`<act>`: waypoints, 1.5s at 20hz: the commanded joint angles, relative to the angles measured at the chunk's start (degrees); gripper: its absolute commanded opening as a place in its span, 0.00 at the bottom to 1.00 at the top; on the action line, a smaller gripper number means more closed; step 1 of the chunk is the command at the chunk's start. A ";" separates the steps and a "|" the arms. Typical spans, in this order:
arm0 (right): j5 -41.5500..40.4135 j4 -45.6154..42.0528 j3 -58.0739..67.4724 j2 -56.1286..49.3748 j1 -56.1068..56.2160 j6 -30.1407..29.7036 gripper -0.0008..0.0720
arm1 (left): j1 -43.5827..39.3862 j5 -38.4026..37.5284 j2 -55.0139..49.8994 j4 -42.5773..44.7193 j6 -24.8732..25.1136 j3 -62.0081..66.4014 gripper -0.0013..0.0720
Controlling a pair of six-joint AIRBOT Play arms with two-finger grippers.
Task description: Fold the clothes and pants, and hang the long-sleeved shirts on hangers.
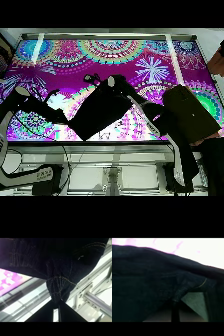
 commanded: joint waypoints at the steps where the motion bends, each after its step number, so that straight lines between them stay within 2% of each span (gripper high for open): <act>1: -0.42 -6.16 0.07 8.35 -4.07 7.50 0.04 | 1.77 0.02 0.04 0.35 1.01 5.38 0.06; 4: 0.63 -6.16 0.07 19.41 -11.41 15.65 0.04 | 6.03 0.85 0.04 0.37 0.70 18.62 0.06; 7: 3.76 -0.70 0.04 27.93 -19.65 21.92 0.04 | 10.01 6.91 0.04 0.31 -1.38 32.63 0.06; 10: 6.25 11.39 0.04 31.95 -25.49 22.18 0.04 | 9.31 12.98 0.04 -0.68 0.39 41.05 0.06; 12: 6.93 17.79 0.07 32.96 -27.65 21.88 0.04 | 7.23 18.14 0.04 -0.68 3.48 43.74 0.06; 14: 10.03 21.86 0.07 33.09 -28.92 21.35 0.04 | 4.63 21.29 0.04 -0.70 8.79 45.53 0.06; 16: 15.80 22.86 0.04 33.09 -29.11 21.38 0.04 | 2.56 21.64 0.04 -0.57 11.80 46.47 0.06; 18: 21.42 22.49 -0.61 33.07 -28.24 21.38 0.04 | 0.74 20.87 -0.09 -0.55 11.78 46.53 0.06; 19: 22.67 22.12 -1.05 33.05 -28.00 21.38 0.04 | -0.11 19.34 -0.35 -0.57 11.76 46.53 0.06; 21: 22.88 22.03 -1.88 33.03 -27.63 21.40 0.04 | -2.01 11.34 -1.60 -2.47 11.76 46.51 0.06; 22: 22.82 22.10 -2.14 33.03 -27.63 21.40 0.04 | -3.19 6.62 -2.78 -4.42 11.80 46.51 0.09; 23: 22.95 22.03 -2.23 33.03 -27.65 21.40 0.04 | -4.92 2.89 -4.57 -6.60 11.78 46.49 0.24; 24: 23.17 22.05 -2.21 33.05 -27.65 21.44 0.04 | -6.69 1.36 -6.32 -8.50 11.78 46.49 0.33; 26: 25.64 22.12 -2.21 33.07 -27.63 21.81 0.04 | -11.43 0.98 -10.51 -11.43 11.82 46.49 0.38; 27: 28.09 22.23 -2.21 33.09 -27.65 22.49 0.04 | -14.12 1.03 -12.72 -11.72 11.85 46.49 0.47; 28: 31.19 22.51 -2.21 33.14 -27.63 23.89 0.04 | -17.22 1.25 -15.23 -11.69 12.26 46.49 0.50; 30: 39.17 24.09 -2.21 33.66 -27.63 26.36 0.04 | -21.79 2.43 -20.00 -11.63 13.64 46.51 0.51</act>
